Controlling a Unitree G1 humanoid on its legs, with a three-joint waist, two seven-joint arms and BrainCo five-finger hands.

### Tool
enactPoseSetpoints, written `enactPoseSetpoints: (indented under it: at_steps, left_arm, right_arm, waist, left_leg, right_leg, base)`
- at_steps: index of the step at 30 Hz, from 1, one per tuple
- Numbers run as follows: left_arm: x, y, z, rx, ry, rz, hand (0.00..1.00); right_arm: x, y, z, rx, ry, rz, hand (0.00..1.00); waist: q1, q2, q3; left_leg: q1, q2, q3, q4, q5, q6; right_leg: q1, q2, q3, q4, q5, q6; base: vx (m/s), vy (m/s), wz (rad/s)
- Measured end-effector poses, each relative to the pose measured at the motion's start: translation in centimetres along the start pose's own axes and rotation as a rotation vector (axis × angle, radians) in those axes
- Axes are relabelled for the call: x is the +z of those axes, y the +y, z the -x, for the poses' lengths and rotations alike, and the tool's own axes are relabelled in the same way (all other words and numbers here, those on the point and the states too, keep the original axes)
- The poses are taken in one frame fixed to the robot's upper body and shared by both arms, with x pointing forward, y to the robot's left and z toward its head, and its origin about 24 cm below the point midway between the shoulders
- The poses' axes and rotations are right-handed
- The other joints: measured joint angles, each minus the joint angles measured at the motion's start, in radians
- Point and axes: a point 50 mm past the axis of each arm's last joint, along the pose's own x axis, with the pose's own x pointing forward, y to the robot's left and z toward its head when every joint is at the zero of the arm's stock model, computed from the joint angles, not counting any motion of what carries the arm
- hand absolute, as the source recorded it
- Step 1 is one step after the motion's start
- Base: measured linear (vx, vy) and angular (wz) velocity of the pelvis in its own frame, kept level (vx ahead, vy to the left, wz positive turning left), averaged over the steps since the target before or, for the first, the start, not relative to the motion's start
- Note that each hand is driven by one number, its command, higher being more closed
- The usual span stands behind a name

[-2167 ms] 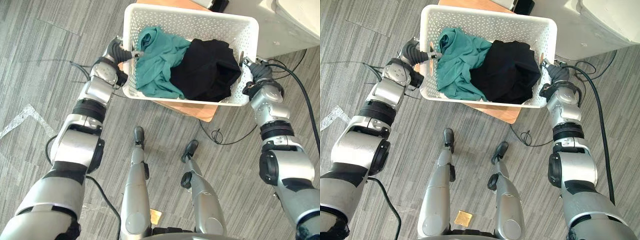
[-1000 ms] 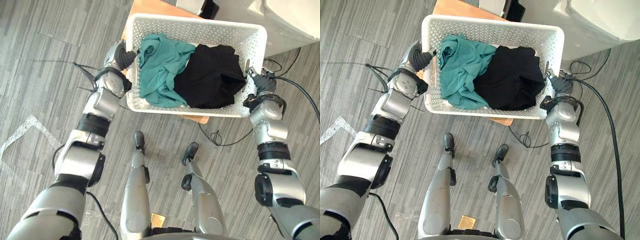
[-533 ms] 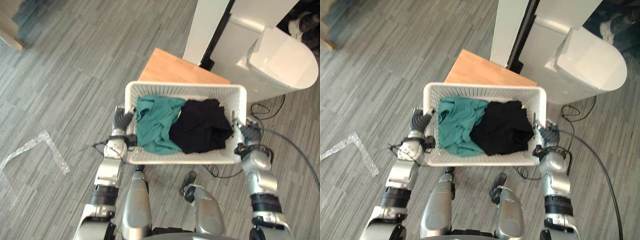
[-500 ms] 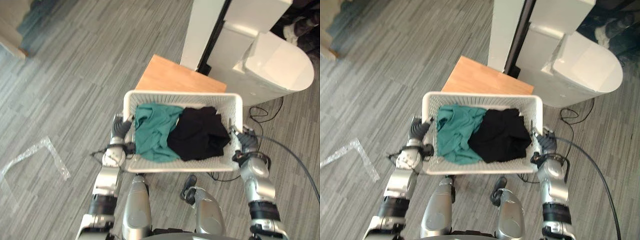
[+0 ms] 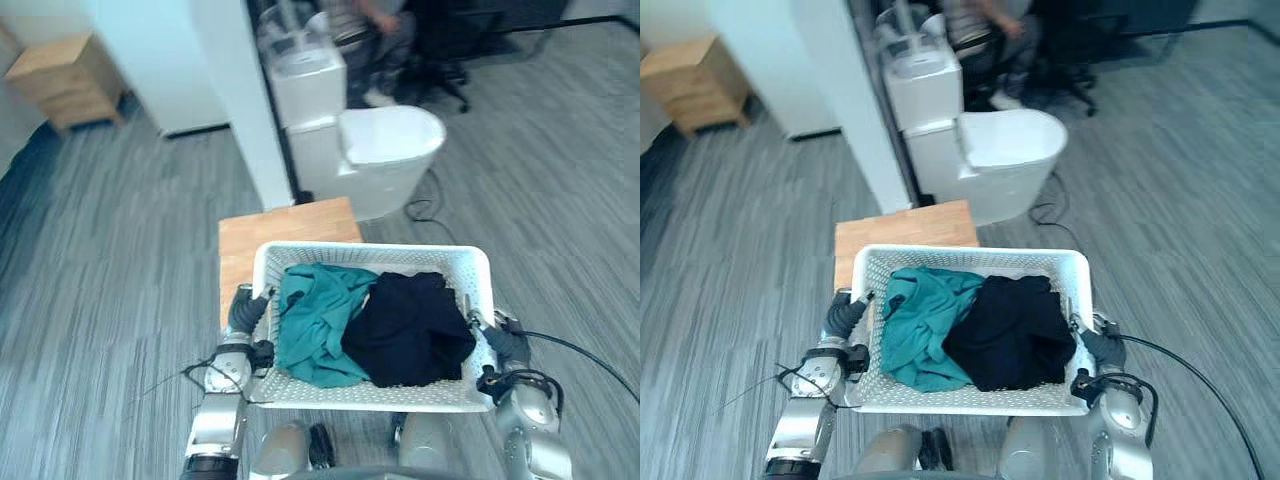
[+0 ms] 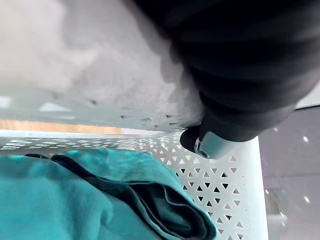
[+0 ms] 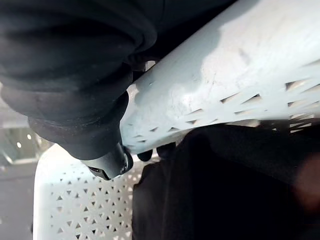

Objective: Pick up the laundry basket with both hands and put the clothes into the washing machine.

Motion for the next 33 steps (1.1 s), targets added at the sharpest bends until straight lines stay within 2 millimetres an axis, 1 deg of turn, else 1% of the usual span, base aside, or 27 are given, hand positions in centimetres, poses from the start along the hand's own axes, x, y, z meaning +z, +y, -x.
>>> enactPoseSetpoints:
  at_steps: [1, 2, 3, 4, 5, 6, 8, 9, 10, 11, 12, 13, 14, 15, 16, 17, 18, 19, 20, 21, 22, 23, 25, 26, 27, 30, 33]
  left_arm:
    - [0.0, 0.3, 0.3, 0.013, -0.001, -0.001, 1.0]
    - [-0.2, 0.8, 0.4, 0.03, 0.007, -0.002, 1.0]
    - [-0.4, 1.1, 0.5, 0.044, 0.017, -0.001, 1.0]
    - [-0.7, 1.5, 0.5, 0.061, 0.033, -0.003, 1.0]
    - [-0.9, 1.7, 0.5, 0.07, 0.04, -0.004, 1.0]
    - [-1.3, 2.1, 0.3, 0.095, 0.056, -0.006, 1.0]
    - [-2.0, 2.2, 0.2, 0.104, 0.089, -0.008, 1.0]
    - [-2.4, 2.2, 0.2, 0.104, 0.107, -0.008, 1.0]
    - [-2.5, 2.2, 0.2, 0.105, 0.111, -0.009, 1.0]
    - [-2.8, 2.1, 0.1, 0.105, 0.122, -0.006, 1.0]
    - [-2.8, 2.0, 0.1, 0.105, 0.123, -0.003, 1.0]
    - [-2.8, 1.9, 0.1, 0.112, 0.124, 0.002, 1.0]
    - [-2.9, 2.0, 0.2, 0.126, 0.129, 0.007, 1.0]
    - [-3.0, 2.2, 0.3, 0.141, 0.13, 0.011, 1.0]
    - [-2.6, 2.2, 0.3, 0.153, 0.106, 0.027, 1.0]
    - [-2.4, 2.2, 0.3, 0.157, 0.093, 0.031, 1.0]
    - [-1.9, 2.2, 0.3, 0.164, 0.072, 0.04, 1.0]
    - [-1.8, 2.2, 0.3, 0.166, 0.066, 0.039, 1.0]
    - [-1.8, 2.1, 0.3, 0.168, 0.067, 0.042, 1.0]
    - [-1.7, 2.1, 0.5, 0.174, 0.064, 0.042, 1.0]
    - [-1.6, 2.0, 0.5, 0.173, 0.06, 0.04, 1.0]
    - [-1.5, 2.0, 0.5, 0.171, 0.055, 0.038, 1.0]
    - [-1.3, 1.9, 0.3, 0.161, 0.046, 0.035, 1.0]
    - [-1.2, 1.9, 0.2, 0.162, 0.04, 0.029, 1.0]
    - [-1.0, 1.8, 0.0, 0.158, 0.032, 0.026, 1.0]
    - [-0.7, 1.8, -0.3, 0.151, 0.019, 0.01, 1.0]
    - [-0.5, 2.0, -0.4, 0.152, 0.011, -0.002, 1.0]
  right_arm:
    - [0.0, 0.4, -0.4, 0.018, 0.001, 0.003, 1.0]
    - [-0.3, 1.0, -1.4, 0.044, 0.019, 0.012, 1.0]
    - [-0.7, 1.6, -2.4, 0.065, 0.045, 0.02, 1.0]
    - [-1.1, 2.4, -3.5, 0.089, 0.077, 0.027, 1.0]
    - [-1.3, 2.8, -4.0, 0.099, 0.089, 0.034, 1.0]
    - [-1.2, 3.3, -4.8, 0.114, 0.1, 0.046, 1.0]
    - [-1.5, 3.4, -4.9, 0.115, 0.116, 0.066, 1.0]
    - [-1.9, 3.4, -4.9, 0.118, 0.135, 0.074, 1.0]
    - [-2.1, 3.3, -4.9, 0.116, 0.141, 0.076, 1.0]
    - [-2.4, 3.0, -4.7, 0.11, 0.153, 0.082, 1.0]
    - [-2.4, 3.1, -4.7, 0.108, 0.153, 0.082, 1.0]
    - [-2.3, 3.0, -4.8, 0.11, 0.149, 0.089, 1.0]
    - [-2.0, 3.3, -5.0, 0.121, 0.14, 0.1, 1.0]
    - [-1.7, 3.6, -5.2, 0.131, 0.129, 0.104, 1.0]
    - [-1.0, 4.1, -5.9, 0.132, 0.11, 0.107, 1.0]
    - [-0.7, 4.3, -6.2, 0.134, 0.104, 0.107, 1.0]
    - [-0.3, 4.6, -6.6, 0.136, 0.093, 0.107, 1.0]
    - [-0.4, 4.6, -6.6, 0.137, 0.092, 0.103, 1.0]
    - [-0.3, 4.6, -6.6, 0.135, 0.091, 0.105, 1.0]
    - [-0.2, 4.6, -6.6, 0.136, 0.087, 0.107, 1.0]
    - [-0.2, 4.5, -6.6, 0.135, 0.085, 0.106, 1.0]
    - [0.0, 4.6, -6.6, 0.133, 0.078, 0.102, 1.0]
    - [-0.1, 4.8, -6.5, 0.126, 0.076, 0.091, 1.0]
    - [-0.1, 4.7, -6.4, 0.116, 0.072, 0.079, 1.0]
    - [-0.1, 4.6, -6.2, 0.108, 0.067, 0.075, 1.0]
    - [0.0, 4.4, -5.7, 0.088, 0.053, 0.066, 1.0]
    - [0.0, 4.7, -5.6, 0.089, 0.049, 0.051, 1.0]
  waist:
    - [0.008, -0.002, -0.015]
    - [0.019, -0.003, -0.041]
    - [0.022, -0.005, -0.06]
    - [0.04, -0.005, -0.079]
    - [0.044, -0.003, -0.086]
    - [0.043, -0.003, -0.087]
    - [0.045, -0.004, -0.087]
    - [0.045, -0.01, -0.087]
    - [0.041, -0.015, -0.086]
    - [0.04, -0.008, -0.09]
    - [0.04, -0.006, -0.091]
    - [0.04, -0.003, -0.092]
    - [0.042, -0.005, -0.091]
    - [0.04, -0.01, -0.088]
    - [0.045, -0.027, -0.082]
    - [0.047, -0.03, -0.08]
    - [0.057, -0.026, -0.081]
    - [0.058, -0.028, -0.08]
    - [0.057, -0.029, -0.08]
    - [0.056, -0.026, -0.082]
    - [0.052, -0.026, -0.082]
    - [0.034, -0.022, -0.083]
    - [0.032, -0.022, -0.084]
    - [0.032, -0.021, -0.085]
    - [0.031, -0.02, -0.086]
    - [0.029, -0.018, -0.09]
    - [0.031, -0.02, -0.091]
  left_leg:
    - [-0.003, 0.0, 0.046, -0.016, 0.01, 0.004]
    - [-0.017, 0.004, 0.123, -0.04, 0.024, 0.015]
    - [-0.029, 0.013, 0.191, -0.059, 0.033, 0.024]
    - [-0.048, 0.03, 0.27, -0.081, 0.051, 0.02]
    - [-0.062, 0.044, 0.31, -0.084, 0.059, 0.019]
    - [-0.087, 0.079, 0.389, -0.085, 0.084, 0.012]
    - [-0.096, 0.123, 0.444, -0.082, 0.116, 0.003]
    - [-0.096, 0.16, 0.458, -0.06, 0.133, -0.008]
    - [-0.097, 0.185, 0.459, -0.037, 0.139, -0.017]
    - [-0.096, 0.239, 0.454, -0.004, 0.155, -0.042]
    - [-0.096, 0.267, 0.438, 0.001, 0.167, -0.055]
    - [-0.096, 0.321, 0.371, 0.009, 0.197, -0.068]
    - [-0.1, 0.35, 0.29, 0.016, 0.218, -0.051]
    - [-0.13, 0.36, 0.161, 0.045, 0.225, -0.037]
    - [-0.154, 0.269, -0.112, 0.03, 0.165, -0.119]
    - [-0.159, 0.225, -0.193, 0.022, 0.159, -0.128]
    - [-0.162, 0.146, -0.288, -0.012, 0.153, -0.125]
    - [-0.144, 0.14, -0.289, -0.025, 0.151, -0.122]
    - [-0.107, 0.131, -0.308, -0.052, 0.154, -0.13]
    - [-0.075, 0.124, -0.303, -0.087, 0.149, -0.138]
    - [-0.062, 0.119, -0.297, -0.107, 0.148, -0.14]
    - [-0.045, 0.106, -0.298, -0.148, 0.149, -0.14]
    - [-0.015, 0.09, -0.298, -0.205, 0.153, -0.147]
    - [-0.011, 0.081, -0.301, -0.224, 0.16, -0.15]
    - [-0.011, 0.074, -0.305, -0.232, 0.163, -0.146]
    - [-0.009, 0.05, -0.329, -0.239, 0.171, -0.136]
    - [-0.015, 0.053, -0.34, -0.223, 0.17, -0.135]
  right_leg:
    - [0.032, -0.009, -0.034, 0.002, -0.03, 0.007]
    - [0.085, -0.032, -0.09, -0.007, -0.064, 0.013]
    - [0.117, -0.044, -0.115, -0.031, -0.07, 0.012]
    - [0.145, -0.058, -0.122, -0.077, -0.07, 0.013]
    - [0.156, -0.066, -0.122, -0.109, -0.069, 0.014]
    - [0.183, -0.075, -0.096, -0.207, -0.063, 0.025]
    - [0.21, -0.061, -0.042, -0.397, -0.025, 0.094]
    - [0.227, -0.03, -0.014, -0.567, 0.034, 0.132]
    - [0.234, -0.008, -0.002, -0.626, 0.061, 0.159]
    - [0.262, 0.06, 0.012, -0.706, 0.072, 0.185]
    - [0.268, 0.095, 0.03, -0.738, 0.078, 0.175]
    - [0.272, 0.159, 0.076, -0.785, 0.099, 0.143]
    - [0.274, 0.199, 0.125, -0.801, 0.116, 0.116]
    - [0.27, 0.223, 0.179, -0.804, 0.124, 0.1]
    - [0.25, 0.229, 0.261, -0.801, 0.124, 0.078]
    - [0.241, 0.235, 0.293, -0.8, 0.128, 0.072]
    - [0.218, 0.25, 0.354, -0.79, 0.134, 0.063]
    - [0.214, 0.252, 0.37, -0.783, 0.134, 0.063]
    - [0.213, 0.253, 0.388, -0.777, 0.136, 0.06]
    - [0.214, 0.254, 0.4, -0.779, 0.14, 0.059]
    - [0.216, 0.253, 0.405, -0.782, 0.141, 0.061]
    - [0.217, 0.246, 0.404, -0.784, 0.145, 0.064]
    - [0.218, 0.238, 0.407, -0.79, 0.152, 0.069]
    - [0.225, 0.233, 0.405, -0.808, 0.167, 0.065]
    - [0.231, 0.228, 0.397, -0.824, 0.18, 0.072]
    - [0.26, 0.204, 0.379, -0.851, 0.19, 0.075]
    - [0.274, 0.203, 0.358, -0.856, 0.189, 0.075]
  base:
    - [-0.17, 0.094, -2.24]
    - [-0.19, 0.063, -1.9]
    - [-0.27, 0.042, -2.34]
    - [-0.25, 0.0, -1.96]
    - [-0.25, -0.057, -2.22]
    - [-0.24, -0.133, -1.76]
    - [-0.23, -0.255, -1.58]
    - [-0.19, -0.351, -1.16]
    - [-0.19, -0.492, -1.08]
    - [-0.1, -0.359, -0.84]
    - [-0.12, -0.427, -1.13]
    - [-0.12, -0.385, -1.3]
    - [-0.09, -0.365, -1.45]
    - [-0.08, -0.225, -1.71]
    - [-0.06, -0.089, -1.55]
    - [-0.06, -0.048, -1.87]
    - [-0.02, -0.038, -1.3]
    - [0.03, -0.058, -1.16]
    - [0.06, -0.045, -0.67]
    - [0.07, -0.036, -0.51]
    - [0.05, 0.025, -0.24]
    - [0.05, 0.071, 0.0]
    - [0.04, 0.091, 0.03]
    - [0.02, 0.074, 0.08]
    - [0.04, 0.119, 0.27]
    - [0.04, 0.1, 0.27]
    - [0.02, 0.014, 0.18]
